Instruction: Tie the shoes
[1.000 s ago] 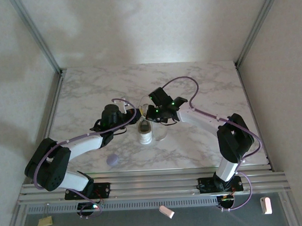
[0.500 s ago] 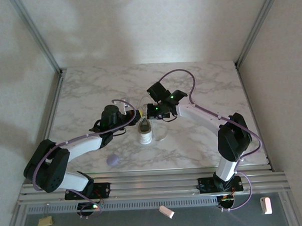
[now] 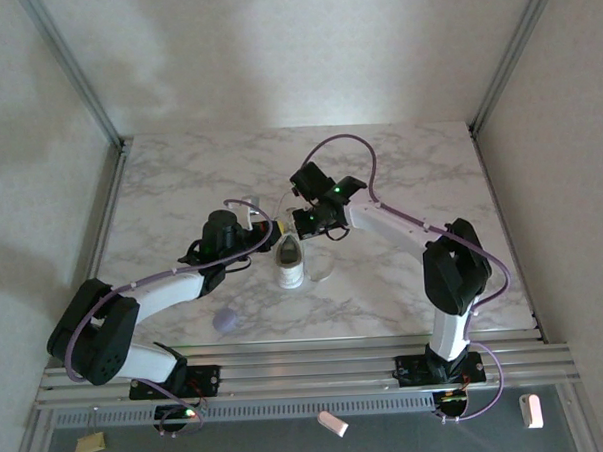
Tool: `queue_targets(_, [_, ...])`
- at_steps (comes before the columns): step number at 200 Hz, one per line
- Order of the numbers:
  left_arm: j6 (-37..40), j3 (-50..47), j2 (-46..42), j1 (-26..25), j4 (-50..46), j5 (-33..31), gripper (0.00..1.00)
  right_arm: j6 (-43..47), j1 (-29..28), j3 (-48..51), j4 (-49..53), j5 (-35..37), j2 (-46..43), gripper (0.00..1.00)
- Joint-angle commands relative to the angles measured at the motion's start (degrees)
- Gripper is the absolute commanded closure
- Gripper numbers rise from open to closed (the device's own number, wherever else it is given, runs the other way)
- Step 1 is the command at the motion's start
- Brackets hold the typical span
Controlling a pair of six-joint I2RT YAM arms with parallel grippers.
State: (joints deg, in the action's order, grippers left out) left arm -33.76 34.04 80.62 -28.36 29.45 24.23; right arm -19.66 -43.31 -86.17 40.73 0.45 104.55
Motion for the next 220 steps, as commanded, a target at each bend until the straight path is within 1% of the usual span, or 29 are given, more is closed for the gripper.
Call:
queue_targets(1, [2.3, 0.0, -0.4, 0.0, -0.1, 2.2, 1.0, 1.9, 2.0, -1.1, -3.0, 0.7, 0.8, 1.0])
queue_targets(48, [2.3, 0.6, 2.1, -0.2, 0.5, 3.7, 1.0, 1.0, 3.7, -0.7, -6.4, -3.2, 3.1, 1.0])
queue_targets(86, [1.9, 2.3, 3.7, -0.4, 0.1, 3.4, 1.0, 0.4, 5.2, -0.1, -8.4, -5.5, 5.1, 1.0])
queue_targets(135, [1.9, 4.1, 4.5, -0.4, -1.1, 2.7, 1.0, -0.1, 5.7, 1.7, -9.9, -8.3, 6.1, 1.0])
queue_targets(194, [2.1, 4.8, 4.2, -0.4, -2.0, 2.9, 1.0, -1.7, 5.6, 7.1, -11.7, -10.3, 0.8, 1.0])
queue_targets(220, [2.3, 5.0, 4.1, -0.4, -2.1, 3.1, 1.0, -1.9, 5.6, 8.8, -11.7, -9.8, -1.8, 1.0])
